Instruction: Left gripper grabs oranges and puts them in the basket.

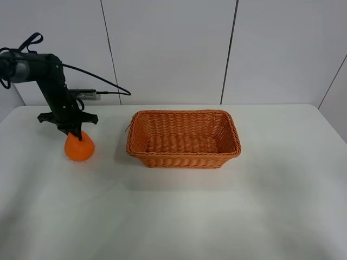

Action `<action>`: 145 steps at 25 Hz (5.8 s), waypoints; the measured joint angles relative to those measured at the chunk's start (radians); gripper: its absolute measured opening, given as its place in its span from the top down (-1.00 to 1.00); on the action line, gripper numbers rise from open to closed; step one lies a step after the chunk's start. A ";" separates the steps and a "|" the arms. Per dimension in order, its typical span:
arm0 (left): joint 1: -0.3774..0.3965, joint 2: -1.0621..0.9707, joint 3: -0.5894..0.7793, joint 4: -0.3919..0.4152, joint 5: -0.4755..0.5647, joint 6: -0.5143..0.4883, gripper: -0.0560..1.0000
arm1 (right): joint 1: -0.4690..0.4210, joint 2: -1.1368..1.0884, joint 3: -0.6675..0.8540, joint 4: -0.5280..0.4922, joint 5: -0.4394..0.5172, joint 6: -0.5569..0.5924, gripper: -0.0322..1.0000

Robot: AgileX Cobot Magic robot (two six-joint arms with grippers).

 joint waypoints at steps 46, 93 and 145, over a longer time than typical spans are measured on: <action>-0.557 0.150 -0.319 -0.018 -0.127 -0.099 0.29 | 0.000 0.000 0.000 0.000 0.000 0.000 -0.41; 0.001 -0.054 -0.377 0.055 0.041 -0.075 -0.69 | 0.000 0.000 0.000 0.000 0.000 0.000 -0.41; 0.000 -2.227 1.289 0.036 0.025 -0.097 -0.69 | 0.000 0.000 0.000 0.000 0.000 0.000 -0.41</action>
